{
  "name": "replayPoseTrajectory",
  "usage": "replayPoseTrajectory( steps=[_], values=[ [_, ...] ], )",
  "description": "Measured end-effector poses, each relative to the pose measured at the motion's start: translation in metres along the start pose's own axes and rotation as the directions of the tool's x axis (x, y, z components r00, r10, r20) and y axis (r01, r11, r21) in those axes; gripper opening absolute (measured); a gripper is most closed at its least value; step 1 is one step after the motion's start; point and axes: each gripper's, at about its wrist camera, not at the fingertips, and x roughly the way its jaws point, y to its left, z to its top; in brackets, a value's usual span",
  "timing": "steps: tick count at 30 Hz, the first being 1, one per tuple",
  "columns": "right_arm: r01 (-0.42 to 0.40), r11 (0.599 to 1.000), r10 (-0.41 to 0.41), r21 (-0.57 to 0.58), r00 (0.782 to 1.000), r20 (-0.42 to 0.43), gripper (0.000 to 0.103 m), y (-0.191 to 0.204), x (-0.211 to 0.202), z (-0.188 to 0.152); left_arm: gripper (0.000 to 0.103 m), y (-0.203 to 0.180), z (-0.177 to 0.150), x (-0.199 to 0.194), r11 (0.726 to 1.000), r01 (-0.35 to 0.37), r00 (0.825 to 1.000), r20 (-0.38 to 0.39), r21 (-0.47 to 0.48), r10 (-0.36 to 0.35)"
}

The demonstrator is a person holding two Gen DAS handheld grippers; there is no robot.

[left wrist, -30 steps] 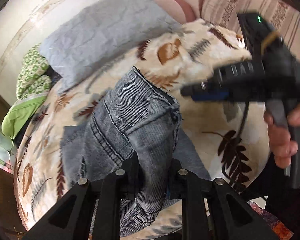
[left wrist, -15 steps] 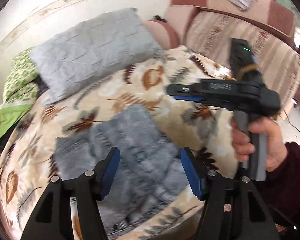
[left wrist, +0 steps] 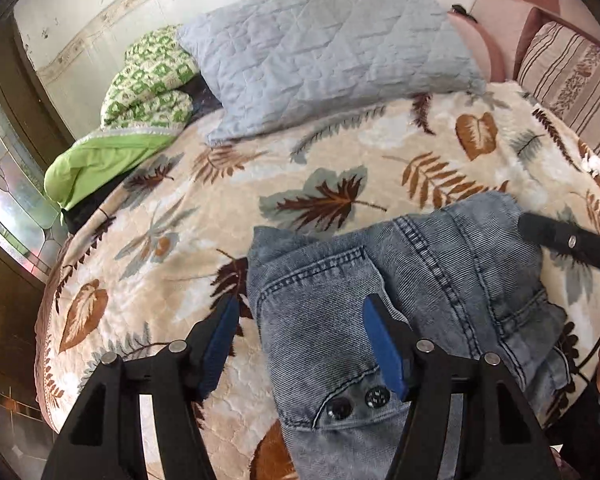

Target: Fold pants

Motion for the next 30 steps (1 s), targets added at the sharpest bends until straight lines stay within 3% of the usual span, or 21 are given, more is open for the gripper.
replayPoseTrajectory(
  steps=[4, 6, 8, 14, 25, 27, 28, 29, 30],
  values=[
    [0.110, 0.993, -0.100, 0.047, 0.978, -0.181, 0.036, -0.023, 0.035, -0.017, 0.067, -0.018, -0.011, 0.041, 0.999, 0.015, 0.988, -0.155, 0.044, -0.008],
    [0.153, 0.985, -0.129, 0.074, 0.958, -0.257, 0.036, -0.038, 0.050, -0.029, 0.069, -0.026, -0.021, 0.051, 0.997, -0.018, 0.987, -0.160, 0.079, 0.031],
    [0.138, 0.987, -0.115, 0.083, 0.966, -0.233, 0.037, -0.041, 0.049, -0.033, 0.073, -0.027, -0.025, 0.049, 0.995, -0.035, 0.990, -0.134, 0.090, 0.047],
    [0.163, 0.986, -0.155, 0.018, 0.962, -0.224, 0.036, -0.031, 0.040, -0.034, 0.073, -0.010, -0.027, 0.036, 0.999, 0.009, 0.989, -0.151, 0.042, -0.003],
    [0.141, 0.976, -0.167, -0.167, 0.975, -0.150, 0.037, 0.026, 0.001, -0.046, 0.074, 0.007, -0.056, -0.017, 0.999, 0.045, 0.995, -0.089, 0.006, -0.044],
    [0.142, 0.974, -0.169, -0.175, 0.975, -0.145, 0.037, 0.032, -0.004, -0.050, 0.080, 0.002, -0.060, -0.019, 0.998, 0.054, 0.996, -0.074, 0.030, -0.052],
    [0.144, 0.974, -0.171, -0.175, 0.974, -0.147, 0.039, 0.034, -0.005, -0.052, 0.083, -0.002, -0.064, -0.014, 0.997, 0.065, 0.994, -0.087, 0.048, -0.061],
    [0.150, 0.974, -0.178, -0.172, 0.972, -0.156, 0.051, 0.035, -0.005, -0.054, 0.083, -0.007, -0.068, -0.007, 0.995, 0.072, 0.991, -0.117, 0.066, -0.064],
    [0.166, 0.972, -0.195, -0.166, 0.965, -0.175, 0.055, 0.035, -0.003, -0.059, 0.083, -0.010, -0.071, 0.001, 0.994, 0.075, 0.988, -0.144, 0.077, -0.063]
  ],
)
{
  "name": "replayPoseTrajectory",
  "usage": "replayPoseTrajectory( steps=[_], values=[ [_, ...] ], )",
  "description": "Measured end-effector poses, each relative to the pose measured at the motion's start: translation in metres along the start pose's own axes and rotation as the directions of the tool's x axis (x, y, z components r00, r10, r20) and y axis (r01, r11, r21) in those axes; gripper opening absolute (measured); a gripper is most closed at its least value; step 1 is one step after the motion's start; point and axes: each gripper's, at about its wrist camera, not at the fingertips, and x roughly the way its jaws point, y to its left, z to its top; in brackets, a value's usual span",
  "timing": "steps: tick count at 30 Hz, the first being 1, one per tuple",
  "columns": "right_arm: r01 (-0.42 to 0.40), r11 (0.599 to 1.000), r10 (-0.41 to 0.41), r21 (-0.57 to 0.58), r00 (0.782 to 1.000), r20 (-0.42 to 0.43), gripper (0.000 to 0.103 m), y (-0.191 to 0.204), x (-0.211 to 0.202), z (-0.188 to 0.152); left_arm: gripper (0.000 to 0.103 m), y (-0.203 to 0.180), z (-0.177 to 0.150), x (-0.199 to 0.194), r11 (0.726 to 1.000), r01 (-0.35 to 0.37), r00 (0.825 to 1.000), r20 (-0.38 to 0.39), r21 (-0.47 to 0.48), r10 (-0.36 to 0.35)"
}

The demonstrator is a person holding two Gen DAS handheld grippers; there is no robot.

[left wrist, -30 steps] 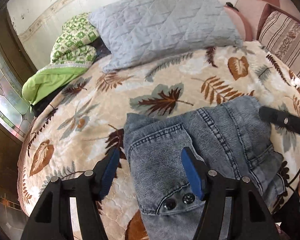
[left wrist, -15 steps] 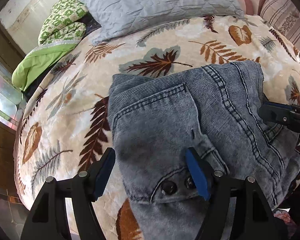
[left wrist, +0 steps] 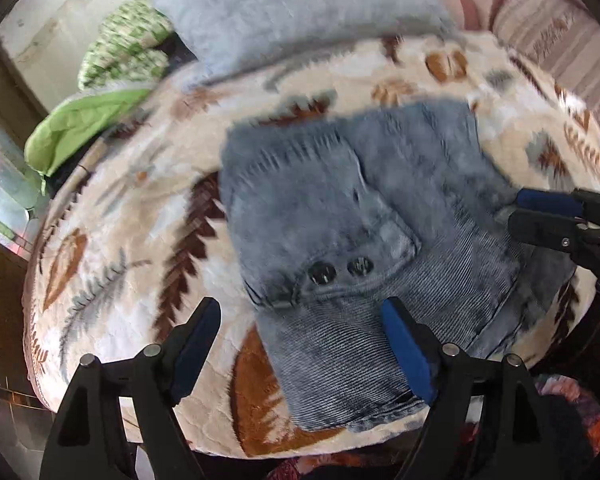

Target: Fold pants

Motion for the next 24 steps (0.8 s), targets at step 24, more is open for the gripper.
replayPoseTrajectory(
  steps=[24],
  values=[
    [-0.009, 0.995, -0.006, 0.097, 0.988, 0.151, 0.058, -0.019, -0.030, 0.014, 0.089, 0.043, 0.054, -0.019, 0.989, -0.076, 0.990, 0.111, -0.130, 0.091]
  ],
)
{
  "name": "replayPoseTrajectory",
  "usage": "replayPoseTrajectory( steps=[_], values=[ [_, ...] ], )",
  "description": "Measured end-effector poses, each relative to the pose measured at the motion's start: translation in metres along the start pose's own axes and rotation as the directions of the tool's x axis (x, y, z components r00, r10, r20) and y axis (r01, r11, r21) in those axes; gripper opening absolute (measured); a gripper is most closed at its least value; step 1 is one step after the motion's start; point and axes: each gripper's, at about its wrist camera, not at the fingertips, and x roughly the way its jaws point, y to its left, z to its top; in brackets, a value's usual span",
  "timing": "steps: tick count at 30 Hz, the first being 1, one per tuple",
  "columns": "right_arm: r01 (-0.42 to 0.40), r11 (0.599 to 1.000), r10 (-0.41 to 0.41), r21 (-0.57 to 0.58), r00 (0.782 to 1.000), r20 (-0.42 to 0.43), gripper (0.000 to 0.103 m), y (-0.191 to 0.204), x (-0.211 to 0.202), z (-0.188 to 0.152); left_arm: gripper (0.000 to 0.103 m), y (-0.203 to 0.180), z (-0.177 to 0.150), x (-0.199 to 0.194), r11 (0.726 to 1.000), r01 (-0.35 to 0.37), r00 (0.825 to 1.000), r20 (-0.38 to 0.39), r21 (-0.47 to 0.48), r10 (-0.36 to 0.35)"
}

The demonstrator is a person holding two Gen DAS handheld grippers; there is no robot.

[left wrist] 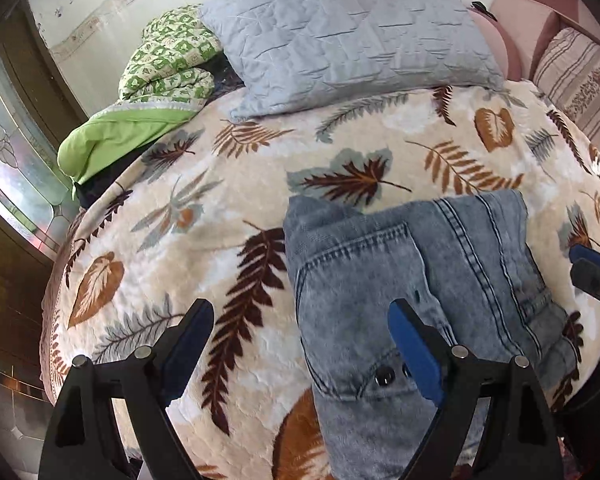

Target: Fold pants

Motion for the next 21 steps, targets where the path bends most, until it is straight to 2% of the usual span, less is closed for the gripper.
replayPoseTrajectory(
  steps=[6, 11, 15, 21],
  values=[
    [0.014, 0.999, -0.014, -0.029, 1.000, 0.017, 0.058, 0.005, 0.013, 0.029, 0.089, -0.008, 0.007, 0.023, 1.000, -0.010, 1.000, -0.014, 0.006, 0.010],
    [0.024, 0.997, -0.023, -0.068, 1.000, 0.011, 0.058, 0.013, 0.039, 0.054, 0.089, -0.012, 0.009, 0.040, 1.000, -0.017, 0.999, -0.035, 0.008, 0.017],
    [0.025, 0.997, -0.027, -0.073, 0.999, -0.020, 0.057, 0.009, 0.064, 0.060, 0.089, -0.010, 0.010, 0.052, 1.000, -0.025, 0.998, -0.050, -0.001, 0.025],
    [0.036, 0.998, -0.041, -0.057, 0.995, -0.095, 0.058, -0.005, 0.092, 0.050, 0.089, -0.010, 0.011, 0.070, 1.000, -0.023, 0.997, -0.074, -0.017, 0.022]
  ],
)
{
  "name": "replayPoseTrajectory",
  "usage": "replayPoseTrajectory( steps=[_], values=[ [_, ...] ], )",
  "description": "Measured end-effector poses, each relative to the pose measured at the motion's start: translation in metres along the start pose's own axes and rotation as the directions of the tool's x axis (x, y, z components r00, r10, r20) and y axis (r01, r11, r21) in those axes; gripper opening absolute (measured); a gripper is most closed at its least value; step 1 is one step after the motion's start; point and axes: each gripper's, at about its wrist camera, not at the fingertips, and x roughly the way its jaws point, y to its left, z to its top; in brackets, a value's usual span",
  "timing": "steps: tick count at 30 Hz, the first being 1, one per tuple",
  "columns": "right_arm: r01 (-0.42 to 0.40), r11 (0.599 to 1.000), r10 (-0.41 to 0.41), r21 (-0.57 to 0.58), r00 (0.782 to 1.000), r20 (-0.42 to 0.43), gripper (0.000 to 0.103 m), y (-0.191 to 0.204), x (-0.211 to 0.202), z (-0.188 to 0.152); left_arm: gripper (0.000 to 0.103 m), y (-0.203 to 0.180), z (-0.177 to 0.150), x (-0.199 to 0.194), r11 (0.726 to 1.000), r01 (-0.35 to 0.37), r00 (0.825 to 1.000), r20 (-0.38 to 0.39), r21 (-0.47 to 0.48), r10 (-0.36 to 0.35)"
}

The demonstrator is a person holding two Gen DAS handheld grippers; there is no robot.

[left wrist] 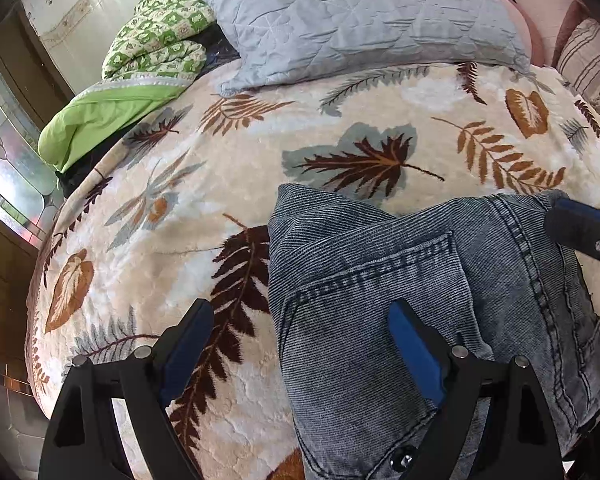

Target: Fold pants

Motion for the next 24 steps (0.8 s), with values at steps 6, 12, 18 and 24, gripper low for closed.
replayPoseTrajectory(
  steps=[6, 12, 18, 24],
  values=[
    [0.013, 0.999, -0.009, 0.045, 0.996, -0.090, 0.063, -0.017, 0.024, -0.007, 0.097, -0.001, -0.002, 0.010, 1.000, -0.019, 1.000, 0.001, -0.014, 0.019],
    [-0.011, 0.998, 0.016, 0.054, 0.995, -0.093, 0.064, -0.024, 0.029, -0.012, 0.102, 0.001, -0.007, 0.016, 0.998, -0.034, 0.999, 0.002, -0.053, 0.034],
    [-0.011, 0.998, 0.014, 0.055, 0.998, -0.063, 0.064, -0.019, 0.013, -0.017, 0.102, -0.001, -0.013, -0.010, 0.998, -0.054, 0.999, 0.002, -0.028, 0.054],
    [-0.003, 1.000, 0.003, 0.005, 0.999, -0.051, 0.064, -0.001, -0.019, -0.033, 0.102, 0.006, -0.036, -0.038, 0.998, -0.035, 0.999, 0.015, -0.044, 0.036]
  ],
)
